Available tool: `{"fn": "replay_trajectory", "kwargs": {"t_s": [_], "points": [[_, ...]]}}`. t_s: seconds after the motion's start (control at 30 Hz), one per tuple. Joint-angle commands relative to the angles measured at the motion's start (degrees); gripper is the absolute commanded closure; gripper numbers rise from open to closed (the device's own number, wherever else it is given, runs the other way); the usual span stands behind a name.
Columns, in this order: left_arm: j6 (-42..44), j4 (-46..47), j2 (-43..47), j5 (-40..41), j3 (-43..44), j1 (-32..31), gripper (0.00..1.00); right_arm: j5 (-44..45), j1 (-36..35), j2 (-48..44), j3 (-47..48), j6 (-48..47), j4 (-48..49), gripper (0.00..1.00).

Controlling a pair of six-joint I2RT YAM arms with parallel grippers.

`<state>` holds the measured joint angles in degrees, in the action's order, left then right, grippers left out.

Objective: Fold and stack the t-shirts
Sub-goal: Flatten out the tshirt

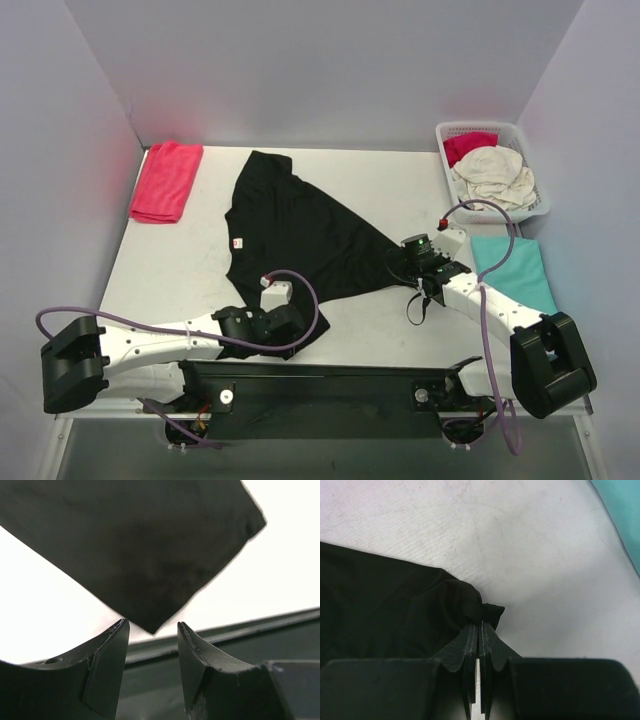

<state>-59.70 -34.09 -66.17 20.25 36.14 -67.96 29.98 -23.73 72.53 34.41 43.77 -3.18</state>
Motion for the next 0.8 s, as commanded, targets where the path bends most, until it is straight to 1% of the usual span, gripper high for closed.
{"fn": "replay_trajectory", "kwargs": {"t_s": [0.0, 0.07, 0.2, 0.3, 0.47, 0.6, 0.77], "points": [[-3.1, -2.9, -1.2, -2.6, 0.8, -2.8, 0.46, 1.6, -0.4, -0.9, -0.7, 1.6, -0.2, 1.00], [-4.1, -4.2, -1.9, -2.8, 0.7, -4.5, 0.46, 1.5, -0.5, -0.9, -0.9, 1.7, -0.2, 1.00], [-5.6, -3.8, -2.8, -3.6, -0.8, -5.9, 0.46, 1.6, -0.4, -1.2, -1.1, 1.7, -0.2, 1.00], [-5.5, -2.4, -4.1, -2.3, -1.5, -6.0, 0.46, 1.7, -0.4, -1.3, -1.3, 1.6, -0.1, 1.00], [-5.2, -0.6, -6.8, 0.3, 0.2, -5.9, 0.45, 1.4, -0.4, -0.9, -1.1, 1.4, -0.1, 1.00], [-4.7, 1.2, -8.7, 0.4, 0.6, -5.9, 0.45, 1.5, -0.4, -0.9, -1.2, 1.1, 0.0, 1.00], [-4.6, 2.2, -9.0, 0.9, 1.0, -5.9, 0.45, 1.7, -0.4, -1.3, -1.4, 1.0, -0.1, 1.00]]}}
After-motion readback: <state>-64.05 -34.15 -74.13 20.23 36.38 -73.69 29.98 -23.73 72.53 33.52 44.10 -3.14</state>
